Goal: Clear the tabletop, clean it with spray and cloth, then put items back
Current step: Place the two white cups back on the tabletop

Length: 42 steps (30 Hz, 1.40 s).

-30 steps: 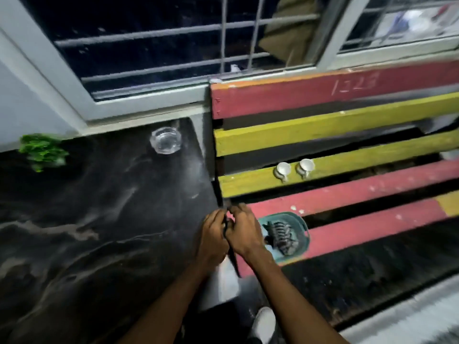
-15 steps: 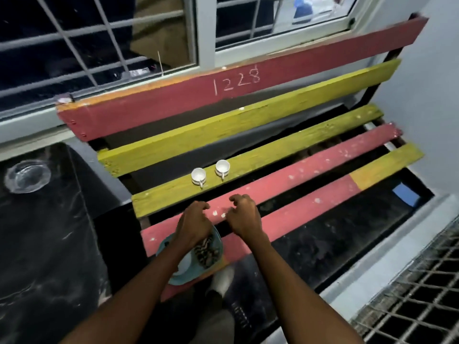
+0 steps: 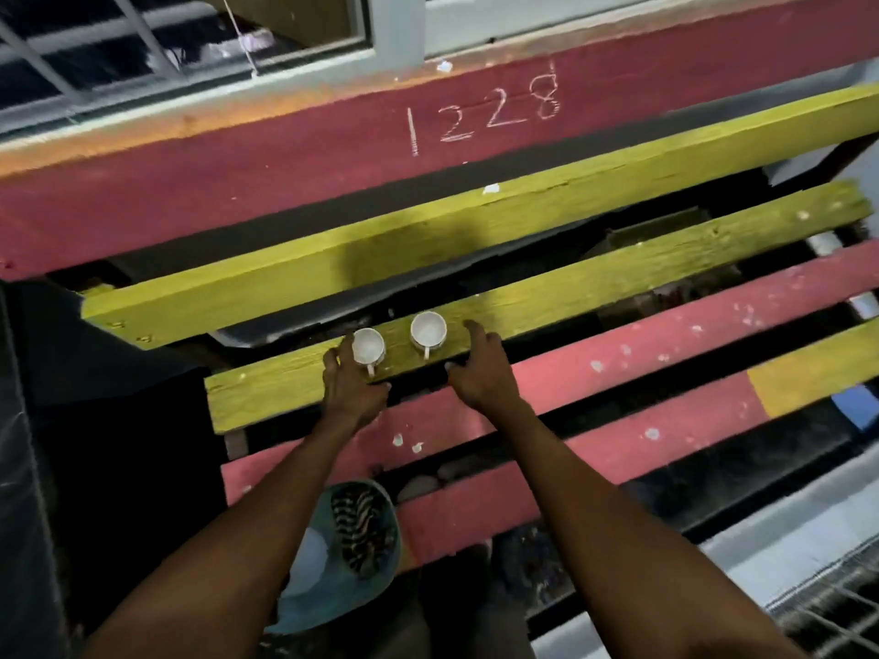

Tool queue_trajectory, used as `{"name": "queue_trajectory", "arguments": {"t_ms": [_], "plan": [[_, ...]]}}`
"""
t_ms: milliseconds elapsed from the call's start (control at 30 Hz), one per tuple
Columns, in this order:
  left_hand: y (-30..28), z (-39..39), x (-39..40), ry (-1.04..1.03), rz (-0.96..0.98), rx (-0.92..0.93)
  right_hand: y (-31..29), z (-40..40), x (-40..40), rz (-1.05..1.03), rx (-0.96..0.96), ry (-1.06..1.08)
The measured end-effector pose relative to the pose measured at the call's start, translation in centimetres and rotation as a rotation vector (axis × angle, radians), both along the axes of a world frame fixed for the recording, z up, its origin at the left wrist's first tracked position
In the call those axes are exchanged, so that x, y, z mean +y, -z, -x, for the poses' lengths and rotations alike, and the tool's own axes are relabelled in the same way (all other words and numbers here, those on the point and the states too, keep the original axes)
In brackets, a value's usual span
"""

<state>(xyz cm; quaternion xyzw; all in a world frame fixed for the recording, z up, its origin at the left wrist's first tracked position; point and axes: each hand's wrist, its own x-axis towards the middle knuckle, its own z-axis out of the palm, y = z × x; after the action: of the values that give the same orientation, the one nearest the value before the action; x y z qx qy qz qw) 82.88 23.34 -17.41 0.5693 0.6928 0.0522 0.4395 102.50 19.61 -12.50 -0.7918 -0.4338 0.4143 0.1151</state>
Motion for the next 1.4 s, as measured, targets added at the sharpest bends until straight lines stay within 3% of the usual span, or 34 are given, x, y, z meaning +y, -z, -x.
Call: {"name": "queue_trajectory", "arguments": {"t_ms": [200,367,567,733,933,1200,1400], "plan": [[5.8,-1.3,3.5,0.053,0.006,0.012,7.3,0.0,6.4,0.035,0.041,-0.092],[9.5,-2.8,4.5,0.040,-0.033,0.165,12.8,1.8,7.8,0.022,-0.056,-0.180],[8.2,-3.3,2.8,-0.103,-0.078,0.106,13.4,1.4,6.9,-0.040,-0.061,-0.186],[1.1,-2.7,-2.6,-0.204,-0.109,0.005,7.6,1.0,2.7,-0.163,-0.005,-0.209],[-11.8,-0.9,-9.6,-0.384,-0.141,-0.076,-3.9,3.6,-4.0,-0.252,-0.032,-0.287],[-23.9,7.5,-19.5,-0.526,-0.462,-0.076,-16.7,12.4,-10.7,-0.415,0.103,-0.403],[-28.9,16.8,-28.5,-0.722,-0.664,-0.055,-24.5,22.4,-16.8,-0.653,0.159,-0.610]]}}
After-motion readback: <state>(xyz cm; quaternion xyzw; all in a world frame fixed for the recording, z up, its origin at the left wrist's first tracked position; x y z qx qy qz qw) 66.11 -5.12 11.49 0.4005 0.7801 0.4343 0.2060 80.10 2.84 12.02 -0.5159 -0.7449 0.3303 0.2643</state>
